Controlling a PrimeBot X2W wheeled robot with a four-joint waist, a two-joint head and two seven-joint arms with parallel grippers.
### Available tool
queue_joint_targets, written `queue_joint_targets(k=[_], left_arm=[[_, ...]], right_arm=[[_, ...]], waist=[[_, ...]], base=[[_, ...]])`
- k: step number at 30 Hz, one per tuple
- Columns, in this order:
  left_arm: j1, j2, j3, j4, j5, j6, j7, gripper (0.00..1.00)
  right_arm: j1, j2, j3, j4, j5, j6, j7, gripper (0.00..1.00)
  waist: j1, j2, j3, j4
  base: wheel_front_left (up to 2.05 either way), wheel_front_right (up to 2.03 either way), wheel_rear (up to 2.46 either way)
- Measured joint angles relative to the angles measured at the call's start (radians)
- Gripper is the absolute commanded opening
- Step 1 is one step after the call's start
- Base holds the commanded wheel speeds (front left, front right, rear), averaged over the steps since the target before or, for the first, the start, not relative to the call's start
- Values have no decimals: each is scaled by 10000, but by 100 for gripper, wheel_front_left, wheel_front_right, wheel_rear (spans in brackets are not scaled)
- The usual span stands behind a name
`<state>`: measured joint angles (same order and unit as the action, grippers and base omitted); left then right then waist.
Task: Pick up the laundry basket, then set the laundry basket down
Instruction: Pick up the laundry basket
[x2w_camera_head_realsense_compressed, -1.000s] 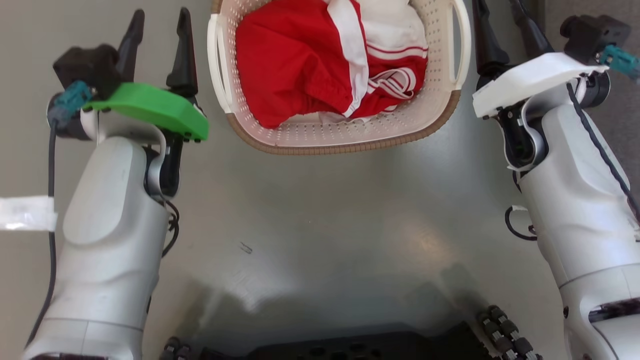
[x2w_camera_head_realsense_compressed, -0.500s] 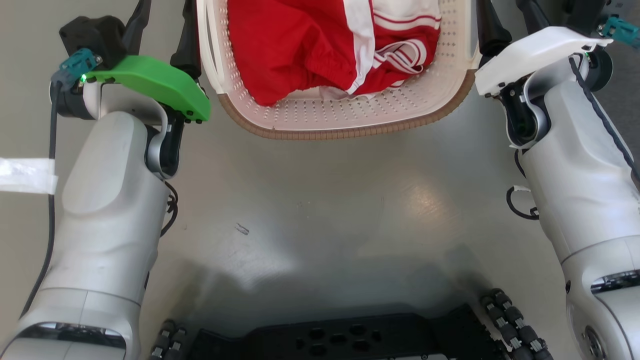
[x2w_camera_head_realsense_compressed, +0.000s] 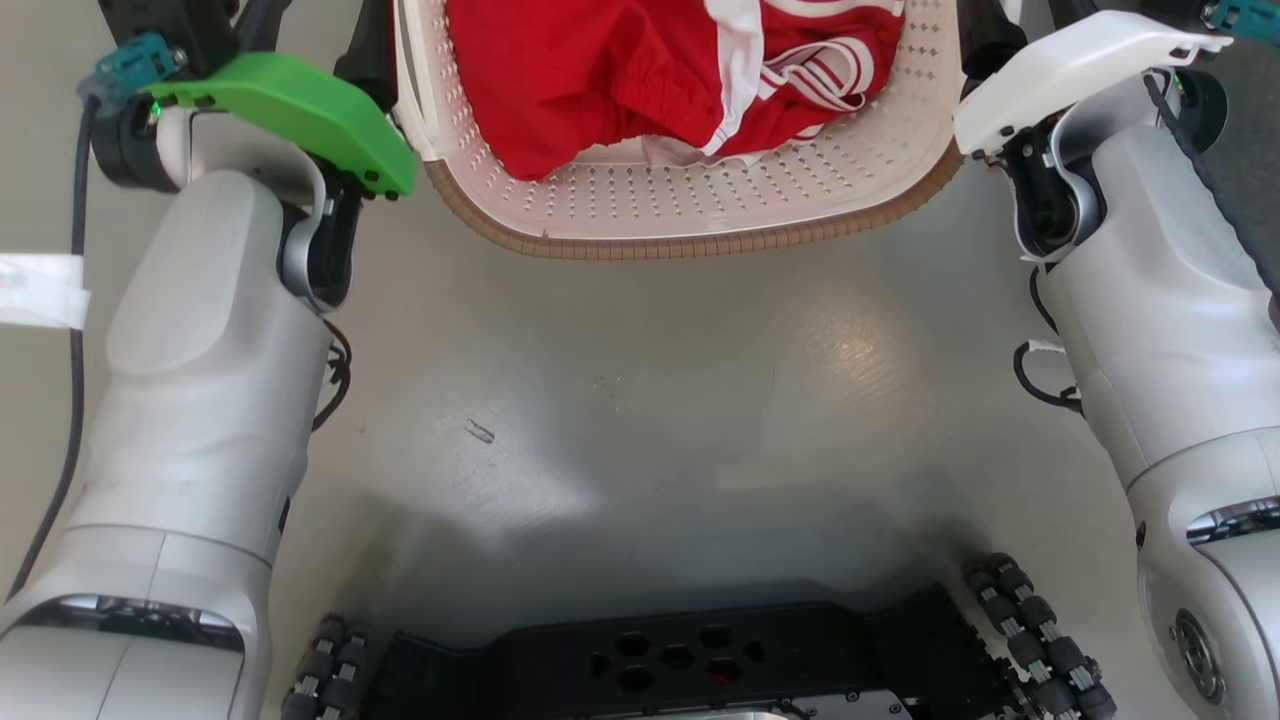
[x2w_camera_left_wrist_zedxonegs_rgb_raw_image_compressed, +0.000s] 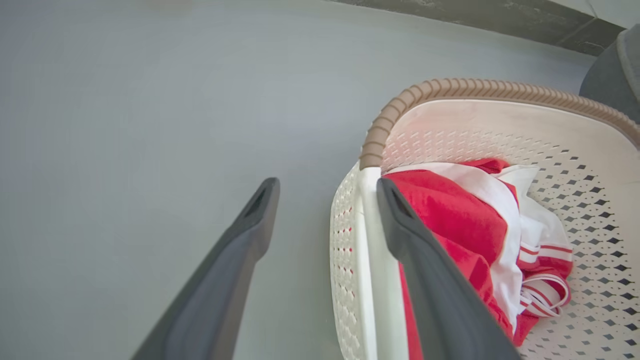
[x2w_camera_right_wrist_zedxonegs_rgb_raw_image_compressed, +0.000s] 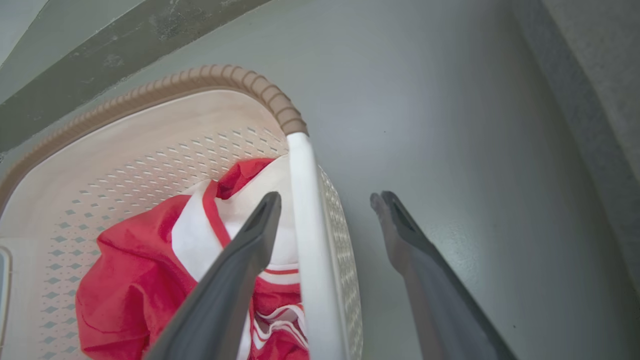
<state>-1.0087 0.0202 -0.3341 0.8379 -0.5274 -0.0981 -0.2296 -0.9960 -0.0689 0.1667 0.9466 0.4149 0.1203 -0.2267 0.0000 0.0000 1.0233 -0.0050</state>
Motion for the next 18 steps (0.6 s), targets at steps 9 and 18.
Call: queue_joint_targets(k=[9,18], left_arm=[[-220,-19,-621,523,-336,-86,-2,100],[-321,-19,-1156,926,-757,-163,104,100]], right_arm=[[-284,21,182,564,73,10,-19,100],[-624,21,472,984,96,13,-61,100]], waist=[[0,0,190,-23],[0,0,301,-42]], base=[[0,0,0],[0,0,0]])
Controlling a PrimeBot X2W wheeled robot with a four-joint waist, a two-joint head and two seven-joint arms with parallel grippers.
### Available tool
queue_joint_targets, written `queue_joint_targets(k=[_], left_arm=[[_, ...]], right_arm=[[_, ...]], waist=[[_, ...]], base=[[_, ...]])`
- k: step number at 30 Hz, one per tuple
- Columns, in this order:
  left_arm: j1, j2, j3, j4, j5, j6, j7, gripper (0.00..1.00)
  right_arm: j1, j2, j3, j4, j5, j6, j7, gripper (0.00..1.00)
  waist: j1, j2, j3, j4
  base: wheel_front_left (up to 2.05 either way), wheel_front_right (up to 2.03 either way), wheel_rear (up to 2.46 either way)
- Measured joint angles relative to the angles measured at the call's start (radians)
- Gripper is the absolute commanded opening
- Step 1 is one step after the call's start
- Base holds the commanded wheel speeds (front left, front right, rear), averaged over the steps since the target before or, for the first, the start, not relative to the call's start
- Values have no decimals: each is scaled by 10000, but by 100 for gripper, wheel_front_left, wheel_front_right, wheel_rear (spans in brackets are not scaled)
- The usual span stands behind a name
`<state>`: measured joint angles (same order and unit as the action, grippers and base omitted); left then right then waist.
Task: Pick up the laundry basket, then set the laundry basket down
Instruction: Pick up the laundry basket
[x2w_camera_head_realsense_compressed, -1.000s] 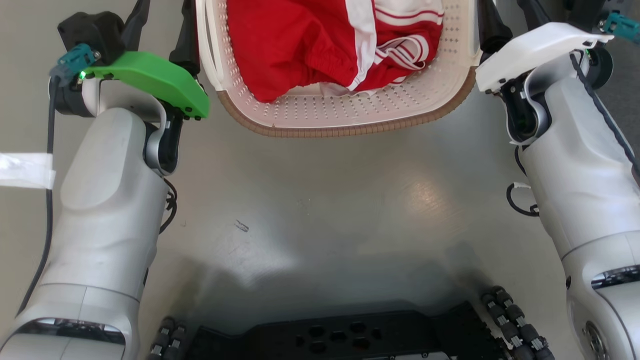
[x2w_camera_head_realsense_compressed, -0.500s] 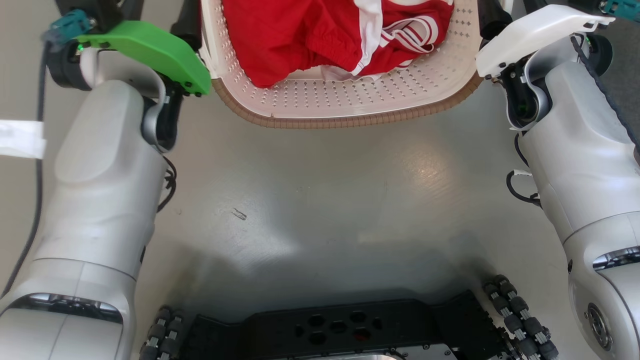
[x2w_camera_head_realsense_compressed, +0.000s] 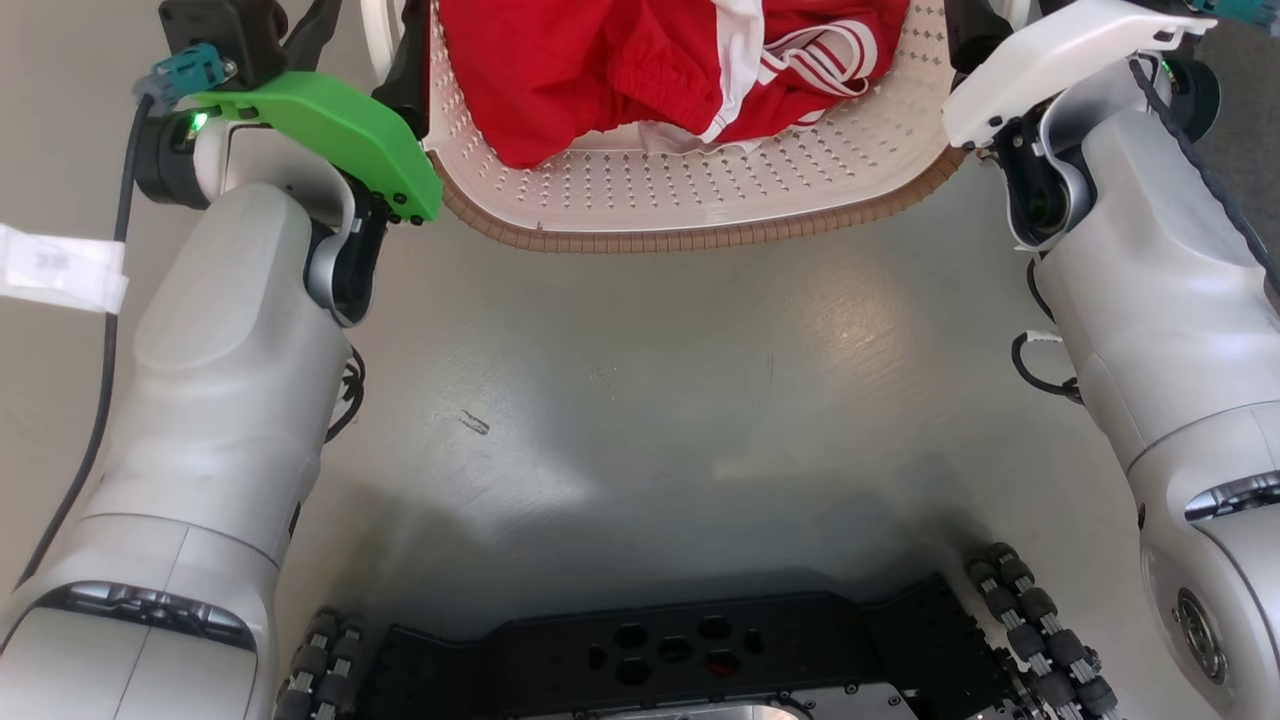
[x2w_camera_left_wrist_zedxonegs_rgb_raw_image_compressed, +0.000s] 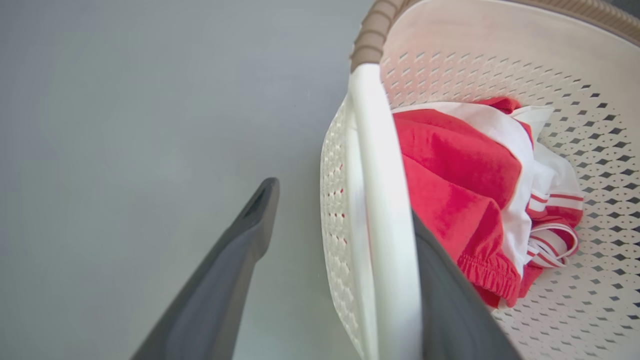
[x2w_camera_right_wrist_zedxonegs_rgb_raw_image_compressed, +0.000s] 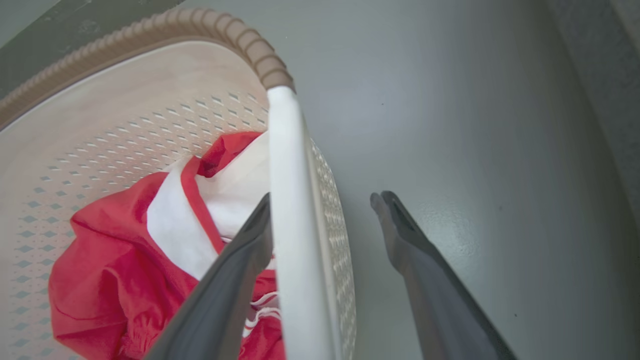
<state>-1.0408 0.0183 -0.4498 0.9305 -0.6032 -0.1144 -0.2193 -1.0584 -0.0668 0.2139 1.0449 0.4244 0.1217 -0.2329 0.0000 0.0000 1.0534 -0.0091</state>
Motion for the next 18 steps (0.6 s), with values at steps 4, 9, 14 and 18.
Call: queue_joint_targets(k=[4,9,14,18], left_arm=[[-117,2,-167,81,-209,-10,165,100],[-222,0,-357,232,-552,-13,263,100],[-300,0,-502,299,-792,-15,345,54],[-361,-38,-713,322,-997,-102,439,3]], right_arm=[[-44,0,167,155,96,4,-13,100],[-145,-2,309,322,102,10,-13,100],[-280,0,474,420,173,12,-44,50],[-343,0,560,523,276,12,-46,0]], waist=[[0,0,42,8],[0,0,70,8],[0,0,86,5],[0,0,84,3]], base=[[0,0,0],[0,0,0],[0,0,0],[0,0,0]])
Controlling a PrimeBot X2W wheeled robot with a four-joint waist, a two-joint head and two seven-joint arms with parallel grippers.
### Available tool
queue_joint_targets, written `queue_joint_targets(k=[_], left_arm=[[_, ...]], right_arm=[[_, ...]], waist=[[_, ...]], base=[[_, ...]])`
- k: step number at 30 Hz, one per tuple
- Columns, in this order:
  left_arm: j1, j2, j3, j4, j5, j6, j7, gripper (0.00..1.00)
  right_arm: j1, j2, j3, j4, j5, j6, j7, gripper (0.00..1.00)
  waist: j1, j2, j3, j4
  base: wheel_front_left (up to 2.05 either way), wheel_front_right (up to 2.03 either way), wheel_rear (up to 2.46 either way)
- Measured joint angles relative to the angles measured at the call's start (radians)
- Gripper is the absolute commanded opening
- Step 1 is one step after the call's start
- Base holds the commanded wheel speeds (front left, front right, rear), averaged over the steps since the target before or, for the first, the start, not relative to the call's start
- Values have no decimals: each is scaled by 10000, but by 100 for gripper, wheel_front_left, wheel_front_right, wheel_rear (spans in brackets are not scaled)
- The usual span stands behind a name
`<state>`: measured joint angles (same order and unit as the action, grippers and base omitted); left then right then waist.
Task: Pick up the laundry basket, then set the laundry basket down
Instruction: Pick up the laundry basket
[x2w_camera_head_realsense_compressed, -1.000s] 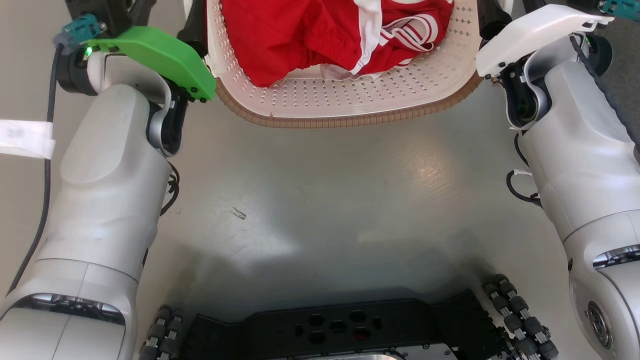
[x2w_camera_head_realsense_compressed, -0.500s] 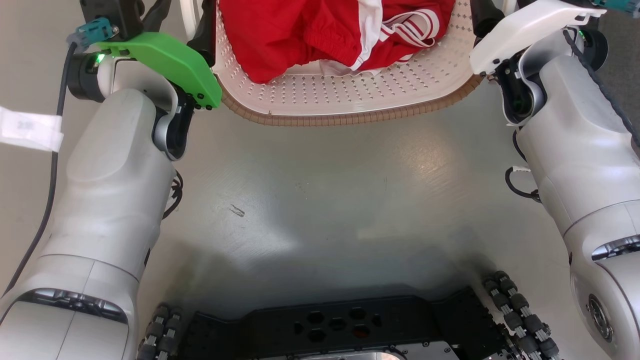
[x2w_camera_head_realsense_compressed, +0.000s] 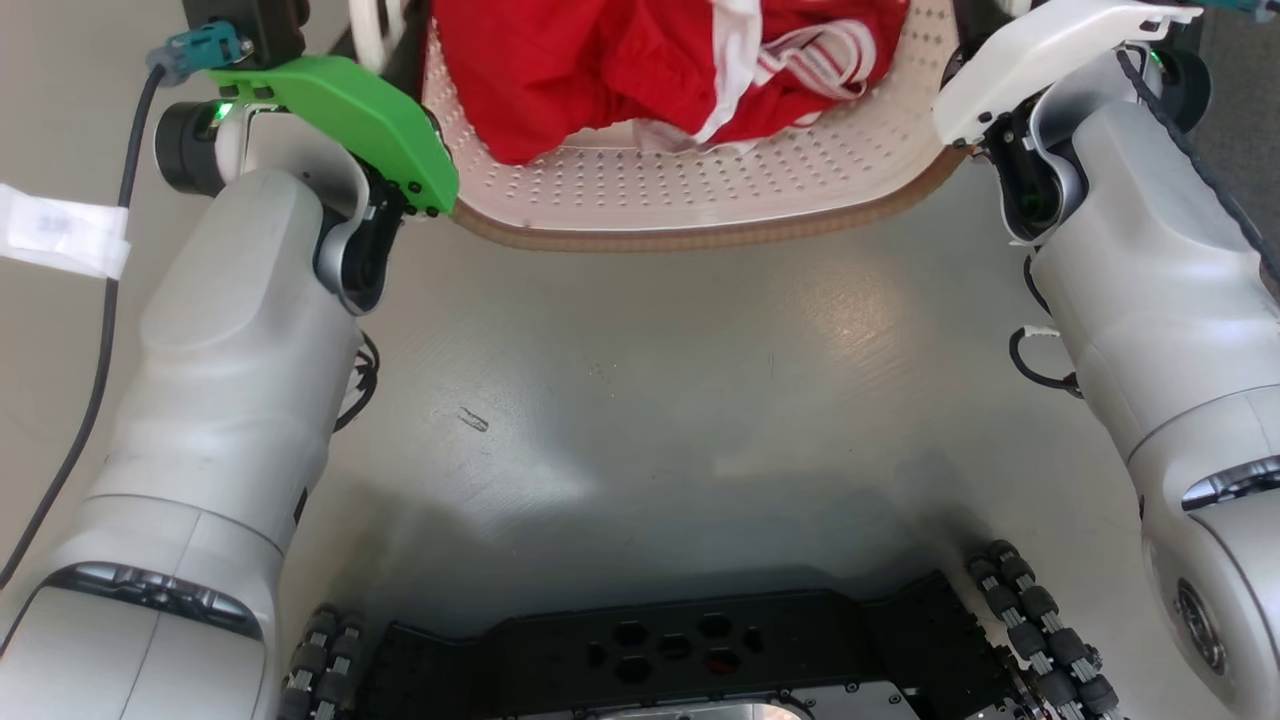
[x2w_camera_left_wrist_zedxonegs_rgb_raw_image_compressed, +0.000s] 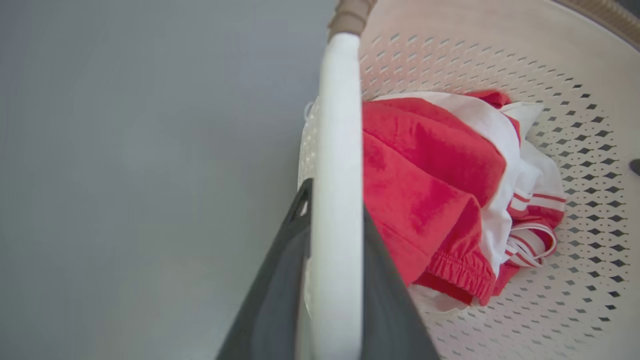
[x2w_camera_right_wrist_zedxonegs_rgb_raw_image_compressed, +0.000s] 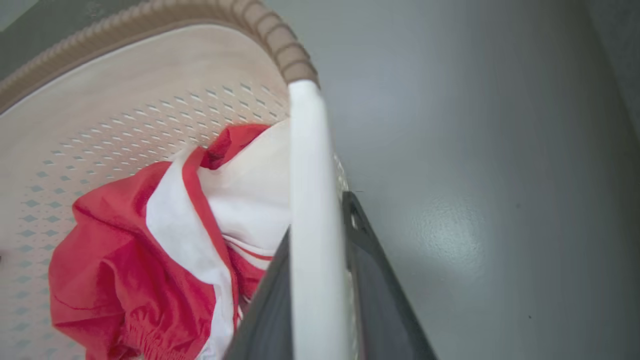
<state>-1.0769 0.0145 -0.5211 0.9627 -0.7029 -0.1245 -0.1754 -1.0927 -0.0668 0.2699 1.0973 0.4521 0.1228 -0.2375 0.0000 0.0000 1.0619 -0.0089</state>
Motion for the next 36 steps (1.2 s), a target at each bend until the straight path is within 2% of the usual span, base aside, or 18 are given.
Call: queue_joint_targets(k=[1,19,36], left_arm=[[-24,-15,-25,10,-84,2,17,0],[-148,-17,-646,531,-495,27,-65,0],[626,-84,-1269,1179,-1104,13,-35,0]], right_arm=[[-25,0,27,13,25,10,-2,0],[-17,94,454,391,510,15,-56,0],[891,221,1126,817,1091,15,-81,0]], waist=[[0,0,-3,-1],[0,0,-545,56],[0,0,-2104,42]], base=[[0,0,0],[0,0,0],[0,0,0]])
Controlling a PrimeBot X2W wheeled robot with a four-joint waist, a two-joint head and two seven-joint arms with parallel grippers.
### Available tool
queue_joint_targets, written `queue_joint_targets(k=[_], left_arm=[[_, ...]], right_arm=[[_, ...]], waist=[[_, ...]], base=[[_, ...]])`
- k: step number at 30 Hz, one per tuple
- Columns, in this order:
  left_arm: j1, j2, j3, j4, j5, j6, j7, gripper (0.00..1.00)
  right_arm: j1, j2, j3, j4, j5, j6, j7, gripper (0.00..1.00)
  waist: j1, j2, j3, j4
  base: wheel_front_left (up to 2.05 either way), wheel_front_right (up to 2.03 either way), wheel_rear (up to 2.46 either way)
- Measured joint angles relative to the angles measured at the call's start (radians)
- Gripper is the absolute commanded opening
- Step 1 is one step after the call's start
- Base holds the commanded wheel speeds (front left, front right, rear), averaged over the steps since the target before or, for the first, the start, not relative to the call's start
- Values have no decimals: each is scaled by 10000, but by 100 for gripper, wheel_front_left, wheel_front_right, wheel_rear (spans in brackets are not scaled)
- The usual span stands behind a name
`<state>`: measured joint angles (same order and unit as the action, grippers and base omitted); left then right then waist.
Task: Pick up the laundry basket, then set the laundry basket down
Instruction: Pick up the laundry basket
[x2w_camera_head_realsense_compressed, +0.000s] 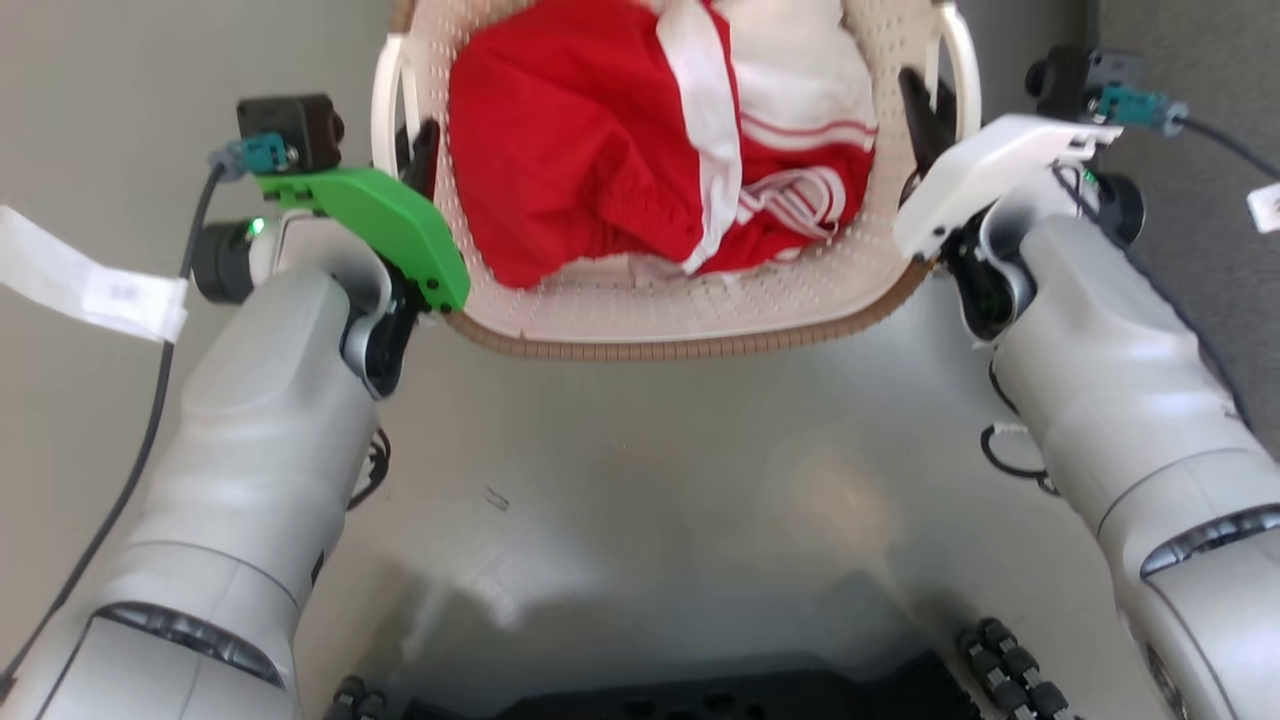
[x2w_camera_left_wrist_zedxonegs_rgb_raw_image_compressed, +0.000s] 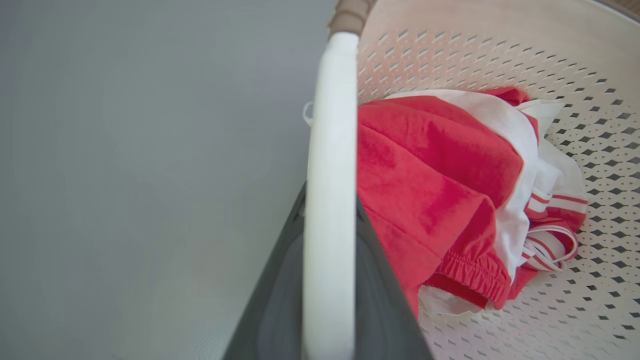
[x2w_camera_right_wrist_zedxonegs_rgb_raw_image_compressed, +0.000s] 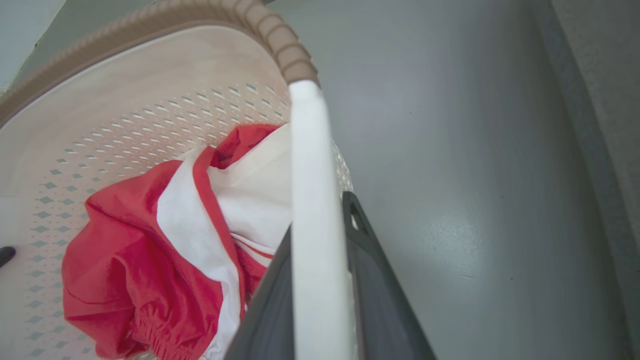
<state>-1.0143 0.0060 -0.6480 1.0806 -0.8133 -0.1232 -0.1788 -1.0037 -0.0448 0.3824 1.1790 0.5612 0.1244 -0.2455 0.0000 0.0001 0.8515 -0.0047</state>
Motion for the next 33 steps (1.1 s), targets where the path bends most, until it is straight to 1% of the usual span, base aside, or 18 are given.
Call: queue_joint_targets(k=[7,18,19,33], left_arm=[[528,-17,-247,203,-380,0,255,0],[1210,-81,-449,506,-798,-10,688,0],[1362,-86,-518,558,-918,-10,744,0],[2636,-136,-869,1037,-1285,-8,1394,0]], right_arm=[[513,29,523,38,151,0,267,0],[1318,56,1089,23,754,-2,738,0],[1471,58,1177,13,886,-2,851,0],[2824,113,1873,-86,1716,-13,1676,0]], waist=[[0,0,-872,26],[0,0,-2296,66],[0,0,-2560,66],[-1,0,-4398,-47]], base=[[0,0,0],[0,0,0],[0,0,0],[0,0,0]])
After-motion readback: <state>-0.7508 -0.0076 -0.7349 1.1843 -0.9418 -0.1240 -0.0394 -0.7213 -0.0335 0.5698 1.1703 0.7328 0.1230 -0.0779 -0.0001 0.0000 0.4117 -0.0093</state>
